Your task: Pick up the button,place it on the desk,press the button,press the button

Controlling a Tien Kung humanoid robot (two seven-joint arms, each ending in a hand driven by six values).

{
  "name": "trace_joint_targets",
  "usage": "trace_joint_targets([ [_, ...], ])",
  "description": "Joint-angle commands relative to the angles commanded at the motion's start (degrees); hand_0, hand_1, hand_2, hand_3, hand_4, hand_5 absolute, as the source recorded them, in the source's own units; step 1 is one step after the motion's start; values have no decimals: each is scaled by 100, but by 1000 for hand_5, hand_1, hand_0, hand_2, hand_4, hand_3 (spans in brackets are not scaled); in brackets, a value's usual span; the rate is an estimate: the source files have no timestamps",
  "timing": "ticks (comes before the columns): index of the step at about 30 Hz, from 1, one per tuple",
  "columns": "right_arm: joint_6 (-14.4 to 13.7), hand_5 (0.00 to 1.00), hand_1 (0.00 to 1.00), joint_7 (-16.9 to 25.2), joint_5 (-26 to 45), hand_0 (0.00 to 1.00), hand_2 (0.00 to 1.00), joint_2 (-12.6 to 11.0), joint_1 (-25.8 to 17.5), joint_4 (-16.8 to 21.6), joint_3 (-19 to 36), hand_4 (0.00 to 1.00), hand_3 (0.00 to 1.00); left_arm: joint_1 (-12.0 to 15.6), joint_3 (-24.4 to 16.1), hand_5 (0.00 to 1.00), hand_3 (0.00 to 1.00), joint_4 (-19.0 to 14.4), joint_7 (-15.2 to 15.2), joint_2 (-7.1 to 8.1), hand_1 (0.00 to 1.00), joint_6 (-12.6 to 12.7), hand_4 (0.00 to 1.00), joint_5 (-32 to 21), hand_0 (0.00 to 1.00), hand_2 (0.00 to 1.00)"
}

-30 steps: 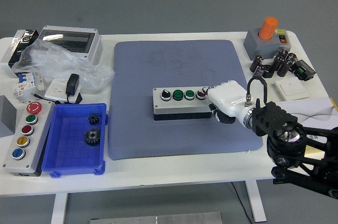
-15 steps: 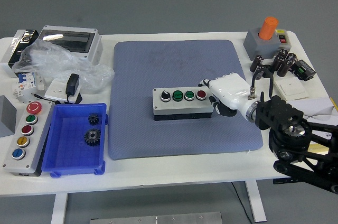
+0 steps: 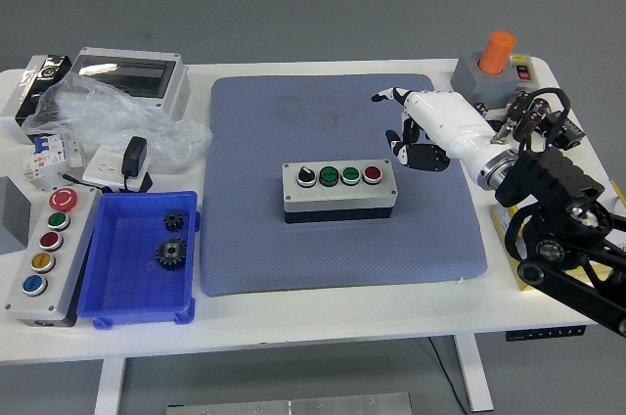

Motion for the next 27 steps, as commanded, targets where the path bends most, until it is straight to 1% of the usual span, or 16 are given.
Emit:
trace_joint_targets([
  [3, -217, 482, 637, 416, 433, 615, 703, 166, -234, -175, 365, 978, 873, 23, -12, 395, 617, 1, 14, -14, 679, 11, 577, 13, 666, 604],
  [4, -273, 694, 778, 530, 546, 827, 830, 212, -292, -218, 464, 998, 888, 29, -17, 399, 617, 2, 17, -17, 680, 14, 580, 20, 666, 604],
  [6, -403, 694, 778, 796, 804, 827, 830, 319, -426, -306, 692, 998, 888, 44, -37, 399, 617, 2, 24, -23, 680, 21, 580, 38, 666, 604],
  [10, -576, 694, 778, 1265, 1249, 827, 830, 457, -618, -405, 1007, 998, 888, 75, -76, 399, 617, 5, 34, -31, 680, 27, 580, 68, 666, 604],
  [11, -614, 766, 869, 1406, 1384, 923, 928, 488, -668, -429, 1079, 998, 952, 85, -87, 395, 618, 6, 37, -35, 680, 28, 585, 75, 666, 604],
  [15, -729, 766, 869, 1856, 1827, 923, 928, 568, -824, -510, 1276, 998, 952, 109, -122, 395, 618, 8, 45, -55, 680, 26, 585, 103, 666, 604],
  [16, -767, 794, 874, 1979, 1956, 931, 923, 587, -871, -528, 1324, 998, 947, 113, -137, 397, 620, 8, 46, -62, 680, 26, 586, 117, 667, 606],
  [19, -820, 794, 874, 2345, 2375, 931, 923, 649, -1017, -621, 1474, 998, 947, 121, -162, 397, 620, 9, 47, -79, 680, 24, 586, 142, 667, 606],
  [22, -815, 794, 874, 2711, 2840, 931, 923, 713, -1173, -738, 1625, 998, 947, 129, -172, 397, 620, 11, 52, -90, 680, 21, 586, 158, 667, 606],
  [23, -797, 852, 860, 2868, 3037, 933, 879, 739, -1249, -793, 1701, 998, 905, 133, -175, 399, 621, 12, 56, -94, 680, 19, 587, 165, 667, 607],
  [27, -667, 852, 860, 3382, 3760, 933, 879, 774, -1495, -942, 1923, 998, 905, 135, -194, 399, 621, 12, 66, -98, 680, 12, 587, 199, 667, 607],
])
